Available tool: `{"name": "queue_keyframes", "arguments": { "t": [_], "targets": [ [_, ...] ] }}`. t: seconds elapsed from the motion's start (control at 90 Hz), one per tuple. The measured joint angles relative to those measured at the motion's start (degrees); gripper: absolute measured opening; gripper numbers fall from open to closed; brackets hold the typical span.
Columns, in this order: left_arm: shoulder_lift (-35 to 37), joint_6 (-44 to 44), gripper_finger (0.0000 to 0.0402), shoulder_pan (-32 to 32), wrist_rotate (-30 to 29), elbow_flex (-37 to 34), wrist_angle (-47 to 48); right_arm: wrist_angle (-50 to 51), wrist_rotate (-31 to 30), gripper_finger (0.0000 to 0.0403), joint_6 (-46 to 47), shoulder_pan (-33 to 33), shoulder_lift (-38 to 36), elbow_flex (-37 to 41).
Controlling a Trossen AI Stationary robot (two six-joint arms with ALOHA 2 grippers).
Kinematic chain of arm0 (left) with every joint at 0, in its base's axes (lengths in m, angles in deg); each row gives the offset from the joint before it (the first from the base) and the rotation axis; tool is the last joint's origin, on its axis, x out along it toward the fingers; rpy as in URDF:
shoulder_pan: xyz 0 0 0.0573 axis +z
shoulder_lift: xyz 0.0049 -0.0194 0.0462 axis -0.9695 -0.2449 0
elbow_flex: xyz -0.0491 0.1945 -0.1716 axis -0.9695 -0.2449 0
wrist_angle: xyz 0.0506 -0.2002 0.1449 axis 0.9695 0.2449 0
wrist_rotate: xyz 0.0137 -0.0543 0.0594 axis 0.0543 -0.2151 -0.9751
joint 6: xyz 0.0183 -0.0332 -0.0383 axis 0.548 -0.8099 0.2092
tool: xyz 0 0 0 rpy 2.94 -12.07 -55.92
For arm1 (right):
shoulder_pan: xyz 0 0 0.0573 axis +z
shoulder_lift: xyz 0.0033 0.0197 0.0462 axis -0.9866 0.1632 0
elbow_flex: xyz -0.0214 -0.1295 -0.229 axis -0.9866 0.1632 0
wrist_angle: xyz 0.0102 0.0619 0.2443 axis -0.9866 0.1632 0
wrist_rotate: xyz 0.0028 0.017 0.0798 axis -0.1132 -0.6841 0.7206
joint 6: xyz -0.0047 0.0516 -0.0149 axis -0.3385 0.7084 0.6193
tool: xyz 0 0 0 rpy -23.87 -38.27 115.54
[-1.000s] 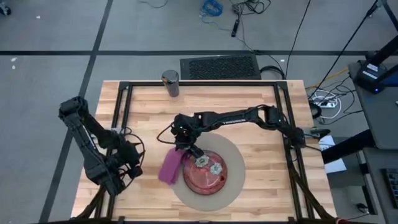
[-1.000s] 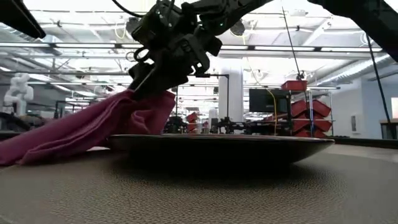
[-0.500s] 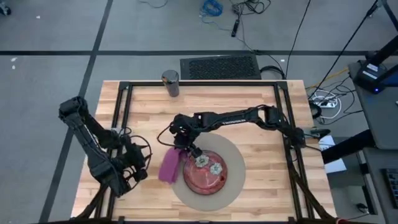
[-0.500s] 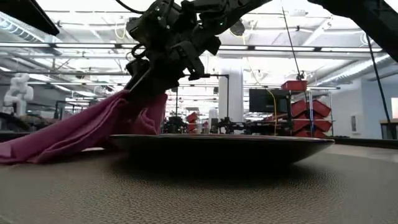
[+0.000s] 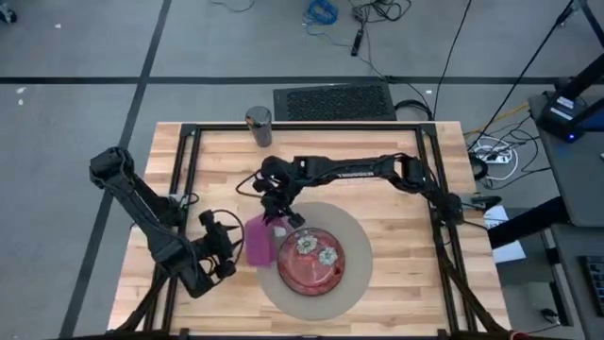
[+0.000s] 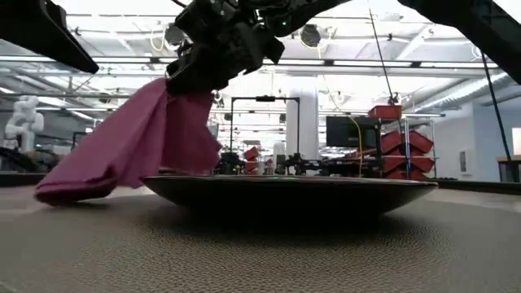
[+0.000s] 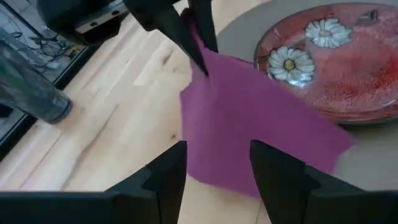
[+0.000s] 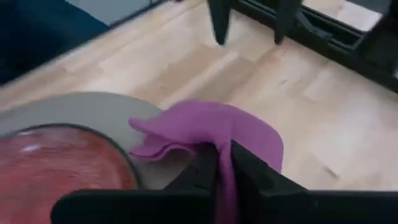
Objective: Set table place
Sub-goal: Move the pink napkin to the middle left of the table
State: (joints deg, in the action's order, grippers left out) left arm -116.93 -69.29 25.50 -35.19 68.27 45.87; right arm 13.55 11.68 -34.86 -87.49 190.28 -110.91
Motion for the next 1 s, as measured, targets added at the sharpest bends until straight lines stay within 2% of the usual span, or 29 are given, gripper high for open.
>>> {"name": "queue_keyframes", "arguments": {
  "t": [0.1,0.178,0.378,0.556,0.722,1.0],
  "targets": [
    [0.0,-0.1,0.0162,0.2,-0.4,0.0,0.0,-0.3,-1.1,0.0002,1.1,-0.7,0.0,-0.4],
    [0.0,-0.1,0.0162,0.1,-1.3,0.0,-1.0,-2.7,-4.1,0.0002,3.9,-1.2,0.0,-0.4],
    [-0.8,2.8,0.0162,1.8,-8.7,0.0,-8.2,-4.1,-5.6,0.0001,9.0,-2.6,0.0,-0.4],
    [-4.7,5.7,0.0162,6.9,-10.7,0.0,-12.5,-4.6,-8.7,0.0001,15.6,-3.2,0.0,-0.4],
    [-10.0,5.9,0.0162,11.9,-11.2,0.0,-15.1,-9.9,-10.1,0.0001,23.7,-3.7,0.0,-0.4],
    [-13.0,6.3,0.0162,17.0,-17.3,0.0,-16.9,-10.8,-15.0,0.0001,24.8,-3.4,0.0,-0.4]
  ]
}}
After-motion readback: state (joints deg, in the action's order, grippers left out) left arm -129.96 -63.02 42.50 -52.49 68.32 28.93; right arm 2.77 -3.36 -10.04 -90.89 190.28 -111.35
